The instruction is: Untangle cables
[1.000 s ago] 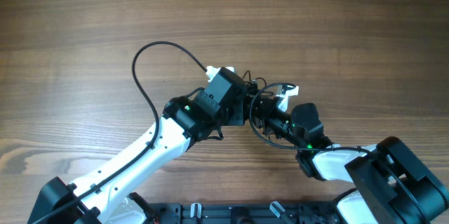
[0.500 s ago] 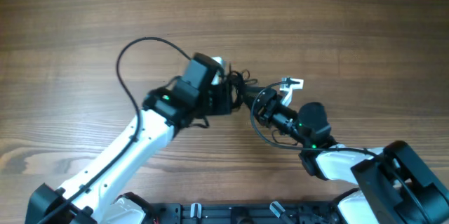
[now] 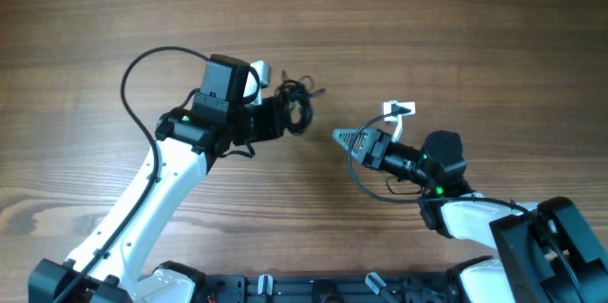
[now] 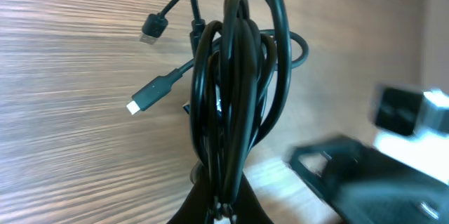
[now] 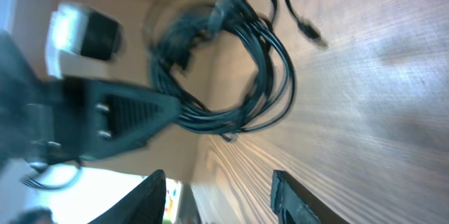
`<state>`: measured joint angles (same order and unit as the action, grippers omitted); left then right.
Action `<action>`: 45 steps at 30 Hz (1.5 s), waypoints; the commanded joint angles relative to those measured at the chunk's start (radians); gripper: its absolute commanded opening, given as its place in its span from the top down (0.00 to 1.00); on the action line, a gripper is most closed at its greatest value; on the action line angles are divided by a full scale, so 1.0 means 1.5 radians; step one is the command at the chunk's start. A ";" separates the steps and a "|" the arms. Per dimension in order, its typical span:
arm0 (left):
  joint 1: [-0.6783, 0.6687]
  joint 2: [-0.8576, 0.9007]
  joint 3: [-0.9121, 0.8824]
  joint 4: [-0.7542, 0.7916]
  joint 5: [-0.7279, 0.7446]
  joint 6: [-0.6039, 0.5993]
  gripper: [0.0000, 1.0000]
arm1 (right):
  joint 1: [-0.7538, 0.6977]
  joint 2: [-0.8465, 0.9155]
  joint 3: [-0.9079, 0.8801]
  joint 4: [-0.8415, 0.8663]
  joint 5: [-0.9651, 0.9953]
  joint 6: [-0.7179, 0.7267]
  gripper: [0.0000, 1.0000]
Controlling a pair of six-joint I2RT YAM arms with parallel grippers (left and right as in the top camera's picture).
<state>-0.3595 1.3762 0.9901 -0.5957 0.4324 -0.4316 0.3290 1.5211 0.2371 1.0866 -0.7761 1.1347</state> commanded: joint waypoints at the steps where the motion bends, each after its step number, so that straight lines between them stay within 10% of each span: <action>1: 0.001 -0.015 -0.002 -0.011 0.171 0.184 0.96 | -0.002 -0.009 0.005 -0.022 -0.041 -0.100 0.43; 4: 0.001 -0.015 -0.002 -0.048 0.192 0.277 0.96 | -0.002 -0.009 0.005 -0.002 -0.034 -0.166 0.08; 6: 0.003 -0.015 -0.002 -0.075 0.190 0.322 0.96 | -0.002 -0.009 0.005 0.005 -0.026 -0.196 0.02; 13: 0.003 -0.015 -0.002 -0.109 0.091 0.380 0.96 | -0.011 -0.009 0.005 0.016 -0.023 -0.259 0.00; 19: 0.003 -0.015 -0.002 -0.108 -0.187 0.226 0.96 | -0.131 -0.009 0.005 0.080 -0.102 -0.226 0.01; 27: 0.003 -0.015 -0.002 -0.076 0.060 0.375 0.96 | -0.181 -0.009 0.005 0.081 -0.160 -0.197 0.06; 37: 0.003 -0.015 -0.002 -0.048 0.068 0.332 0.96 | -0.095 -0.009 0.005 -0.013 -0.121 0.091 0.03; 45: 0.003 -0.015 -0.002 -0.047 0.068 0.317 0.96 | 0.029 -0.009 0.005 0.016 0.164 0.206 0.02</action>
<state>-0.3580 1.3758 0.9878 -0.6727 0.5072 0.0574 0.3267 1.5181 0.2382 1.0874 -0.7589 1.3510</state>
